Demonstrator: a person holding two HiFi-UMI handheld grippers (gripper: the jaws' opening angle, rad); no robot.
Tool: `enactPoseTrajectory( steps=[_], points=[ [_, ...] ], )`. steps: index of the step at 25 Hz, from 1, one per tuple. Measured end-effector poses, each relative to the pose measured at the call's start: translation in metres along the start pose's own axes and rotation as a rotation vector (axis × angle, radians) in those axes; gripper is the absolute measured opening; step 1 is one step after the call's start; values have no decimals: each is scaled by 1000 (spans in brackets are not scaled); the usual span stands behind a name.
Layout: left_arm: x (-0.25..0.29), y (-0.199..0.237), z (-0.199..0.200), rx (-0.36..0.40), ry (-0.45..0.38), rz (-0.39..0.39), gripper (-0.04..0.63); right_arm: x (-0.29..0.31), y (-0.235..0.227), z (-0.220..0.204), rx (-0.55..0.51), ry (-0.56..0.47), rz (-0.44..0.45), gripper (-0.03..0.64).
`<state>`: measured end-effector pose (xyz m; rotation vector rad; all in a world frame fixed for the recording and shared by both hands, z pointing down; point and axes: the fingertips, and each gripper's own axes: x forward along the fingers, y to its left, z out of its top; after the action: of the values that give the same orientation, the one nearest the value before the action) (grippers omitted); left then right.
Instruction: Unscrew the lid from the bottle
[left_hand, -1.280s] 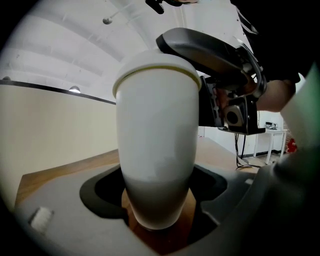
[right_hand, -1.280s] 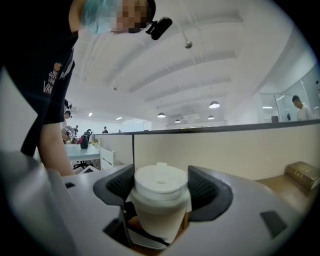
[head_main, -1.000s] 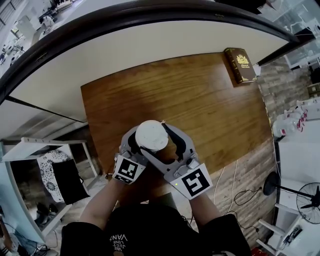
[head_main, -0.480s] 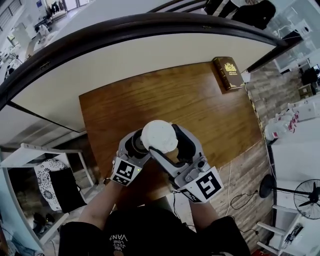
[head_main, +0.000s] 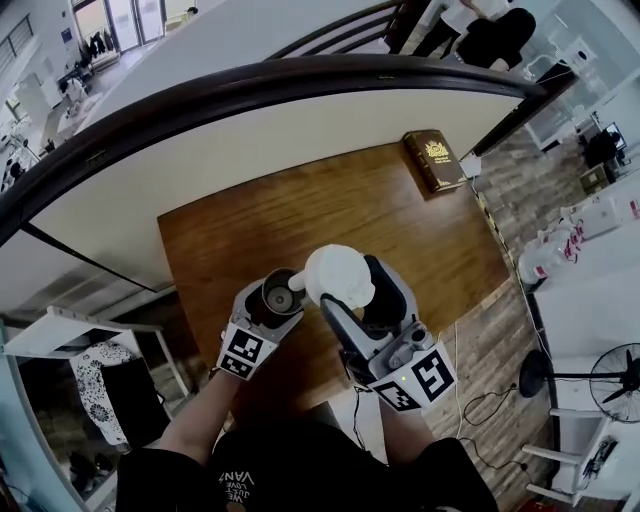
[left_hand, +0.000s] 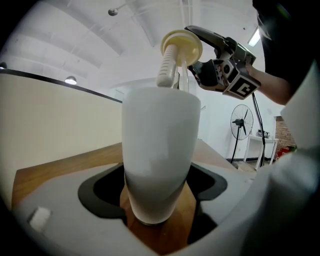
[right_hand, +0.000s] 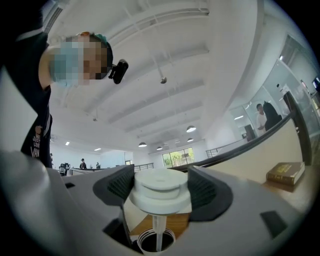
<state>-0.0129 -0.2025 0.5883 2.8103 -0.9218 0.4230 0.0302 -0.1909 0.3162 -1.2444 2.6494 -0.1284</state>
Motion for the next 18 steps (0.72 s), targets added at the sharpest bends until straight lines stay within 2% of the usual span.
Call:
enactPoseTrajectory(
  steps=[8,18],
  points=[
    [-36,3,8,14,-16,11,374,-18,11,21,-7,-49,-57,319],
    [-95,-2,25,8,-59,44,374,-45,37,19,4,-62,-121,319]
  ],
)
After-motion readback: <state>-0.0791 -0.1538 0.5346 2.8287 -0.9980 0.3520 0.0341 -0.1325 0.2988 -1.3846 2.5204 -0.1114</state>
